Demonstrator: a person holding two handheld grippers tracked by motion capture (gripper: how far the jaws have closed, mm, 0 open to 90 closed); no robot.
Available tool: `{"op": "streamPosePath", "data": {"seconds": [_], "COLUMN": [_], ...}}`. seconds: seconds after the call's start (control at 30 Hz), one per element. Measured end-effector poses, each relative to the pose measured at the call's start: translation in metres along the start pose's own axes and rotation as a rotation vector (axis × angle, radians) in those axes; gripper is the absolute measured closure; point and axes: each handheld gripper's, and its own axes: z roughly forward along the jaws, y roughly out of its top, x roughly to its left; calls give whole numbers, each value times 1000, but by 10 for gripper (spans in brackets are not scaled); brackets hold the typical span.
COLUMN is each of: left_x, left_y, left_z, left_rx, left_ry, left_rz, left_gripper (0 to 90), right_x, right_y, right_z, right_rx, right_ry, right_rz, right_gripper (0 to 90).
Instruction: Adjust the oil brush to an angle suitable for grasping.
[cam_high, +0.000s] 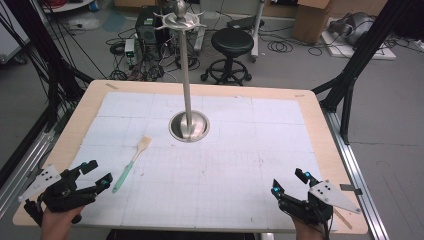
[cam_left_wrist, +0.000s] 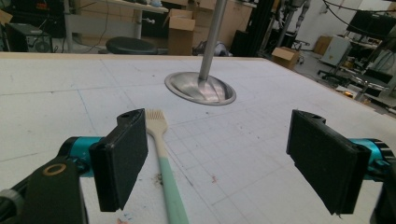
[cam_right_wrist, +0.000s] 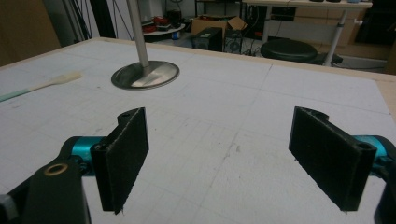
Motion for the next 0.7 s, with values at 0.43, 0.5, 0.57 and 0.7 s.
{"op": "streamPosePath", "data": {"seconds": [0.43,0.5,0.57,0.7], "left_x": [6,8,10,17], "left_y": [-2,-1,0,0], "left_z": [7,10,13,18], "left_rx": [44,48,55,87], "left_ry": [58,61,65,77], "left_rz": [-4,2,10,2], "left_gripper": [214,214,221,311], "right_x": [-1,0,0,1], "right_y": [-2,-1,-1,-1], "right_z": [-4,-5,-5,-6], "right_rx": [4,7,4,5], "right_ry": [-9,-10,-13,-16], "right_rz": [5,4,7,8], "right_gripper": [189,189,189,190]}}
